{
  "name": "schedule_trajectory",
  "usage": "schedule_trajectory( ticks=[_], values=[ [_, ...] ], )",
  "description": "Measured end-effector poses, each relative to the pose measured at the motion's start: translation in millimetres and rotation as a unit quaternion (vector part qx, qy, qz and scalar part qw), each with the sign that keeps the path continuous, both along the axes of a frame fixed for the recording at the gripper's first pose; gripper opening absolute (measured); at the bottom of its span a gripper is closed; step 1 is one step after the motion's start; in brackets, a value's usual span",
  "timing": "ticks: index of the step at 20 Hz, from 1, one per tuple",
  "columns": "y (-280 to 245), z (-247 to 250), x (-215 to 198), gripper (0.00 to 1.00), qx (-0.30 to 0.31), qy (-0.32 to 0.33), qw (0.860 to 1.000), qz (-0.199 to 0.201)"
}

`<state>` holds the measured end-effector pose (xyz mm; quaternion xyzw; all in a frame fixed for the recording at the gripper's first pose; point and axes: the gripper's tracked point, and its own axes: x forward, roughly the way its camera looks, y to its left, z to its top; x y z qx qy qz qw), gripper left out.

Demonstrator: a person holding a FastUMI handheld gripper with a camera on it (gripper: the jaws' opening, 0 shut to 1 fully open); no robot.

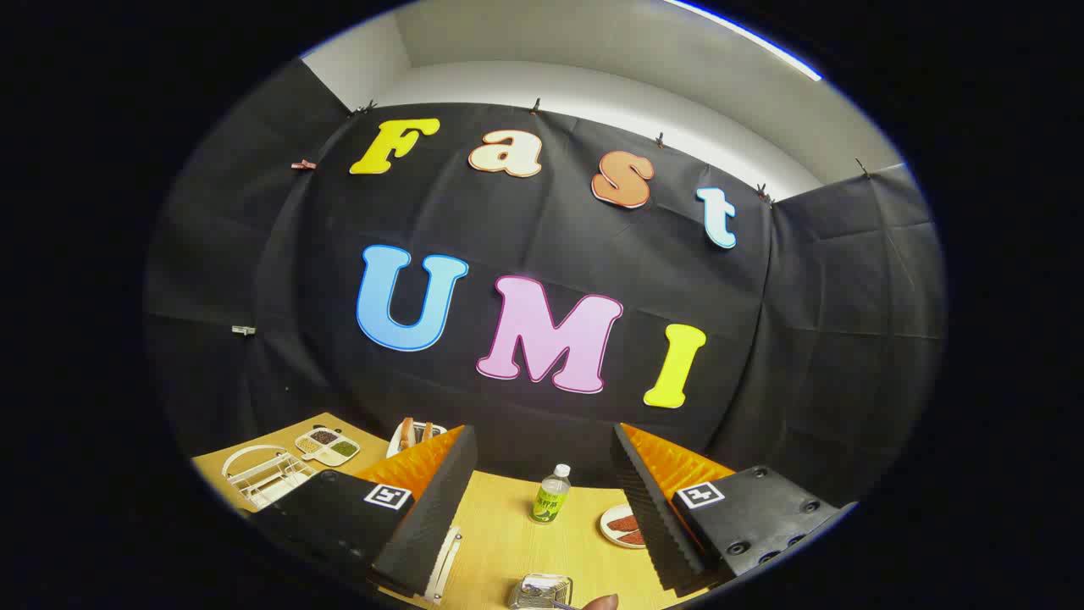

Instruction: Take the plate from the dish rack, then take the spoon from the basket and place it into the plate.

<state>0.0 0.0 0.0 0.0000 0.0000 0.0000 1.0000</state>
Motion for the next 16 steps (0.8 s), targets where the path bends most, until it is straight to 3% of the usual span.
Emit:
schedule_trajectory(
  ticks=[16],
  values=[
    [3.3, 1.6, -6.4, 0.97, 0.012, 0.022, 1.000, 0.005]
  ],
)
